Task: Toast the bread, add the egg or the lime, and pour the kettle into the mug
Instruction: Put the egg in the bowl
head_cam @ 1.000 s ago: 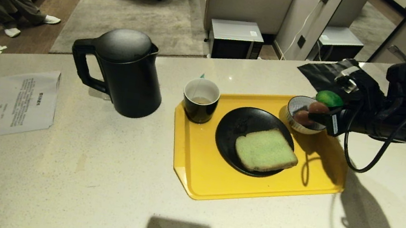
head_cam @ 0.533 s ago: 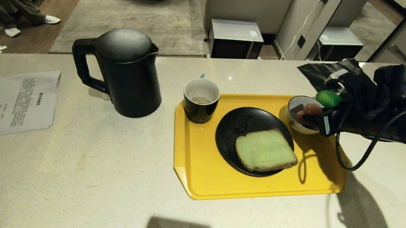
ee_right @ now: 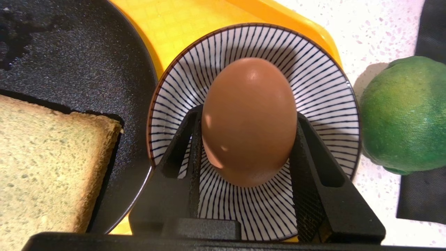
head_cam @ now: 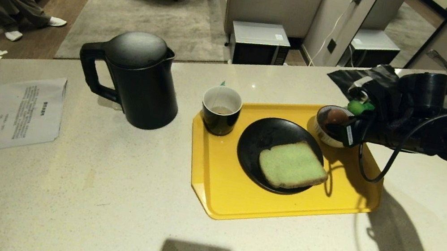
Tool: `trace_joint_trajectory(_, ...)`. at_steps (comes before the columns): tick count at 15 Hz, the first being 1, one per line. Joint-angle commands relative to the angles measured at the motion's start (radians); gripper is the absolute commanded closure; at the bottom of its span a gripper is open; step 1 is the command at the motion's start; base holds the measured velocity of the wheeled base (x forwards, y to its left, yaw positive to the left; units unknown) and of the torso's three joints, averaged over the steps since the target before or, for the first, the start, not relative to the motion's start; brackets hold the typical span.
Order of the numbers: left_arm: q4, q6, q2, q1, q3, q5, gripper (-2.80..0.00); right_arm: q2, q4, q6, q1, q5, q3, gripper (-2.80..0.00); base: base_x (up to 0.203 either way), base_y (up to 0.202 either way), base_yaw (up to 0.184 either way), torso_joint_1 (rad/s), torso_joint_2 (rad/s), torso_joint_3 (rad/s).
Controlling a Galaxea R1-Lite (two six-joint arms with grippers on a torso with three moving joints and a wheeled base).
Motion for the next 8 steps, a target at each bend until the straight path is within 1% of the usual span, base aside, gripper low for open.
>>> trace_joint_trajectory(1, 0.000, 0.000, -0.001, 0.001, 0.001, 0.000, 0.00, 0.012, 0.000, -0.003, 0.000, 0.002, -0.006, 0.00, 0.000, 0.000, 0.000, 0.000, 0.00, 0.000)
trace_joint_trajectory(8, 0.000, 0.000, 0.000, 0.001, 0.001, 0.000, 0.00, -0.003, 0.000, -0.003, 0.013, 0.000, 0.000, 0.00, 0.000, 0.000, 0.000, 0.000, 0.00, 0.000)
